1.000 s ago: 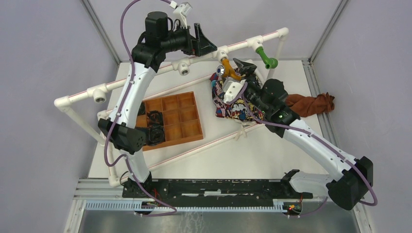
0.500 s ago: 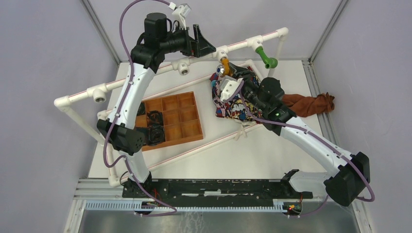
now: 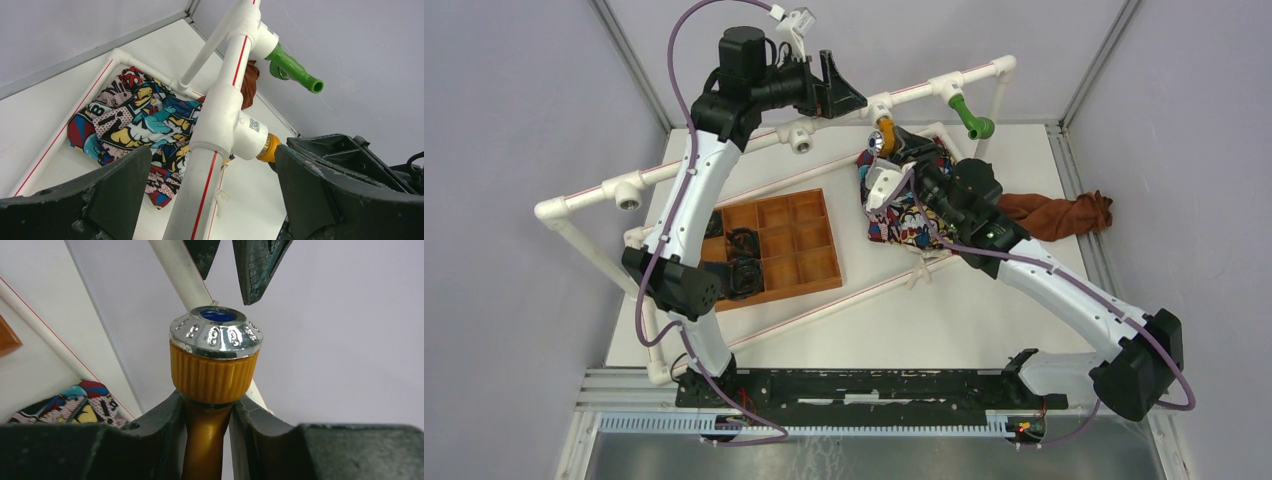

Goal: Install the water faucets
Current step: Adjust the water faucet.

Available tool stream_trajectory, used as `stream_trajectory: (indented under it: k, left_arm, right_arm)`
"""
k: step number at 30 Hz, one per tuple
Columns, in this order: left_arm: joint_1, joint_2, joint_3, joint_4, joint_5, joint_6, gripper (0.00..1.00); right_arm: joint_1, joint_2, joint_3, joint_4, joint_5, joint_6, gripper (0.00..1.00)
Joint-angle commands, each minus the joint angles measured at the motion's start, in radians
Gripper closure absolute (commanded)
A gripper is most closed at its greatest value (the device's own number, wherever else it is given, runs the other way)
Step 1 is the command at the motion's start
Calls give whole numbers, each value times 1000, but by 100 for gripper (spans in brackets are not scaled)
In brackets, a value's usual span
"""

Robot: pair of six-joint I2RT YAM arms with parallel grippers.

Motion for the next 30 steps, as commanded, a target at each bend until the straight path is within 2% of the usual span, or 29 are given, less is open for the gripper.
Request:
stream_trajectory:
  k: [1, 7, 10, 14, 21, 27, 30]
  left_arm:
    - [7, -35, 2, -8, 32, 11, 0]
    - [8, -40, -6, -13, 42, 2, 0]
    - [8, -40, -7, -13, 41, 2, 0]
    - [9, -43, -4, -14, 39, 2, 0]
    - [9, -43, 11, -19, 26, 0, 0]
    - [12, -58, 47, -19, -16, 3, 0]
    - [13, -101, 14, 44, -61, 6, 0]
  right_arm:
    - [48, 10, 11, -6, 35, -268, 100]
    - [82, -10, -112, 93, 138, -613, 100]
    - [88, -8, -141, 131, 172, -693, 100]
    - [89, -15, -165, 164, 181, -720, 100]
    - [91, -63, -185, 145, 165, -637, 100]
    - [92, -147, -234, 129, 139, -423, 100]
    - [92, -197, -274, 122, 114, -287, 100]
